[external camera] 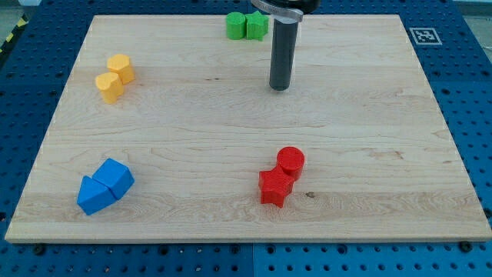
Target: Move your arm towards the top a bit
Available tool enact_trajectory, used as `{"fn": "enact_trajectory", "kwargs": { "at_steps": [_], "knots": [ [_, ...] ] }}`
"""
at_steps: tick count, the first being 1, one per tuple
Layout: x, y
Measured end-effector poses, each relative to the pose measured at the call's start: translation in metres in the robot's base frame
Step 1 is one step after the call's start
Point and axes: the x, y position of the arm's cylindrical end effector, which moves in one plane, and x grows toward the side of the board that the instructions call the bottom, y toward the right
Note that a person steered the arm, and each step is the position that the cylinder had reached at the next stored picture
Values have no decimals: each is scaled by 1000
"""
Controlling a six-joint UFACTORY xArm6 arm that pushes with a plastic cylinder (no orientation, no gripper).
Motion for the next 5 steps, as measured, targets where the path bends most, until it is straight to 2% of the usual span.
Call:
{"fn": "enact_trajectory", "kwargs": {
  "at_steps": [5],
  "knots": [
    [-9,-2]
  ]
}}
